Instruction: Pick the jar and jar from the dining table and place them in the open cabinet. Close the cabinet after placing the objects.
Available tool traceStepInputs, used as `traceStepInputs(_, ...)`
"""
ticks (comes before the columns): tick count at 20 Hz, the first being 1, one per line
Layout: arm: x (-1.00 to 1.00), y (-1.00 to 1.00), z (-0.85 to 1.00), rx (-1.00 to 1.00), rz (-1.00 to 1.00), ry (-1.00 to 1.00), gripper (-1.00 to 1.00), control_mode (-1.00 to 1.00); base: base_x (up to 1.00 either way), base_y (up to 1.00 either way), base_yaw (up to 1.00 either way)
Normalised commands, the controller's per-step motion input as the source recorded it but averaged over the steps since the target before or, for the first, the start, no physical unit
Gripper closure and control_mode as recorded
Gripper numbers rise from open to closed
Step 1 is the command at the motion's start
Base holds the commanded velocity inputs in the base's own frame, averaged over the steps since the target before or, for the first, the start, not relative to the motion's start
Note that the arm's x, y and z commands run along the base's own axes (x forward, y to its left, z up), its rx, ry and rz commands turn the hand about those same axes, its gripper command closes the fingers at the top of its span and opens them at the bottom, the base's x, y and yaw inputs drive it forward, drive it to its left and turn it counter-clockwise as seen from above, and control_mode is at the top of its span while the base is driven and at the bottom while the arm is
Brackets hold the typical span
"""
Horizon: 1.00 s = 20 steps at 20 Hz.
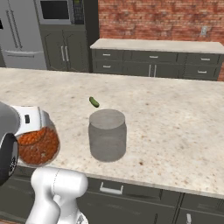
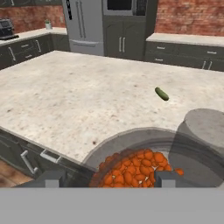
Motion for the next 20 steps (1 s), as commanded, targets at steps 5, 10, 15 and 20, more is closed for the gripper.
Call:
traceStepInputs(5,0.32,-0.12,0.0,0.01,0.0,0.0,1.0,-1.0,0.0,0.0,0.0)
traceStepInputs(10,0.01,-0.03,0.0,0.0,0.0,0.0,1.0,-1.0,0.0,0.0,0.0)
traceStepInputs(15,0.02,0.0,0.0,0.0,0.0,0.0,1.0,1.0,-0.06,0.0,0.01)
traceStepInputs(20,0.0,0.0,0.0,0.0,0.0,0.0,1.0,1.0,-0.7,0.0,0.22)
